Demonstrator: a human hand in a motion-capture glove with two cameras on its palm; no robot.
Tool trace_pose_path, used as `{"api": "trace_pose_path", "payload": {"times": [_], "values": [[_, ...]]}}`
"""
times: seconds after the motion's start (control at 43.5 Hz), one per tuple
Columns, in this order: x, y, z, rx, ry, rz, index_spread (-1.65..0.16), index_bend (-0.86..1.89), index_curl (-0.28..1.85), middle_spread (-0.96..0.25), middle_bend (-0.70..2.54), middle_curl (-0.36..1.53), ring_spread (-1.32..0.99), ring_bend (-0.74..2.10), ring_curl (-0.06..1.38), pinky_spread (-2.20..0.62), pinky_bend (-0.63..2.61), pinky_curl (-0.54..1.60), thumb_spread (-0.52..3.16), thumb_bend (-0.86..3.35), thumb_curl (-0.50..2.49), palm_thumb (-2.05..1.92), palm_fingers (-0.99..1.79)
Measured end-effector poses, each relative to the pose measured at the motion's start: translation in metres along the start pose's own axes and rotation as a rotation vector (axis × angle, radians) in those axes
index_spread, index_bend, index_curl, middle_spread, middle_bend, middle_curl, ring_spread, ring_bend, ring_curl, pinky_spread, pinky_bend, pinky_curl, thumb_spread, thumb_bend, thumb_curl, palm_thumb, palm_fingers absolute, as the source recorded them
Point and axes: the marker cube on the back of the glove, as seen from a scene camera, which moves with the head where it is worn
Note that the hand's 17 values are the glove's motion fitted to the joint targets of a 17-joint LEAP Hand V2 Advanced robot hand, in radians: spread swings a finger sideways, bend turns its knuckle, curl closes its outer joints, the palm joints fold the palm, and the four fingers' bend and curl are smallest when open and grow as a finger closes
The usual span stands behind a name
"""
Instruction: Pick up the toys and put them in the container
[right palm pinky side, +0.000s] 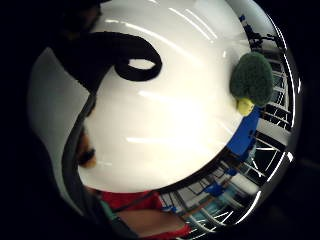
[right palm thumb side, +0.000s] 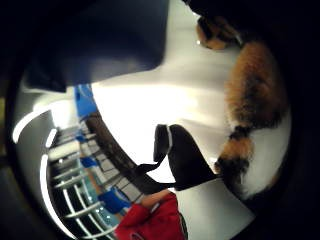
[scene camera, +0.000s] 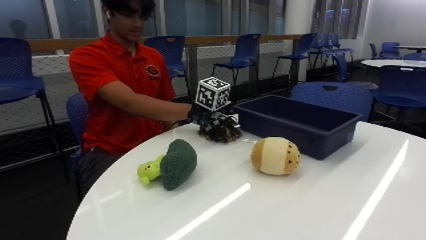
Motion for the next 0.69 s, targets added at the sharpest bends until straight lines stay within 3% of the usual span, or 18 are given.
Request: {"api": "trace_pose_path", "payload": {"times": [0.092,0.138,0.207,0.23,0.276,0.345,0.414,0.46,0.69], "values": [[0.0,0.0,0.0,-0.021,0.048,0.016,-0.33,0.14,0.25,-0.01,0.11,0.14,0.01,0.36,0.21,0.01,1.16,0.43,1.19,0.02,0.21,0.09,-0.03],[0.0,0.0,0.0,-0.016,0.059,0.025,-0.34,0.07,0.22,-0.03,0.16,0.15,-0.01,0.54,0.26,-0.11,1.17,0.43,1.24,0.07,0.24,0.17,0.14],[-0.001,0.0,0.002,0.02,0.069,0.036,-0.35,0.06,0.2,-0.05,0.17,0.16,-0.04,0.65,0.27,-0.18,1.19,0.41,1.29,0.09,0.27,0.22,0.19],[-0.001,0.0,0.002,0.038,0.071,0.038,-0.37,0.05,0.18,-0.07,0.19,0.17,-0.09,0.73,0.31,-0.25,1.25,0.43,1.34,0.13,0.29,0.27,0.36],[-0.001,0.0,0.004,0.085,0.075,0.039,-0.36,0.05,0.16,-0.07,0.16,0.17,-0.09,0.73,0.29,-0.26,1.22,0.39,1.35,0.12,0.29,0.27,0.24],[0.001,-0.002,0.005,0.187,0.083,0.017,-0.38,0.12,0.17,-0.12,0.27,0.21,-0.21,0.88,0.35,-0.34,1.21,0.4,1.39,0.18,0.34,0.37,0.55],[0.003,-0.005,0.005,0.243,0.075,-0.017,-0.38,0.17,0.18,-0.16,0.33,0.24,-0.29,0.92,0.37,-0.37,1.2,0.4,1.32,0.22,0.4,0.48,0.69],[0.005,-0.006,0.003,0.242,0.06,-0.039,-0.39,0.24,0.2,-0.2,0.37,0.25,-0.32,0.98,0.39,-0.37,1.19,0.41,1.25,0.23,0.44,0.53,0.88],[0.019,-0.008,-0.007,0.155,0.009,-0.091,-0.4,0.31,0.28,-0.3,0.47,0.33,-0.41,1.03,0.46,-0.4,1.14,0.44,1.01,0.21,0.56,0.62,1.0]]}}
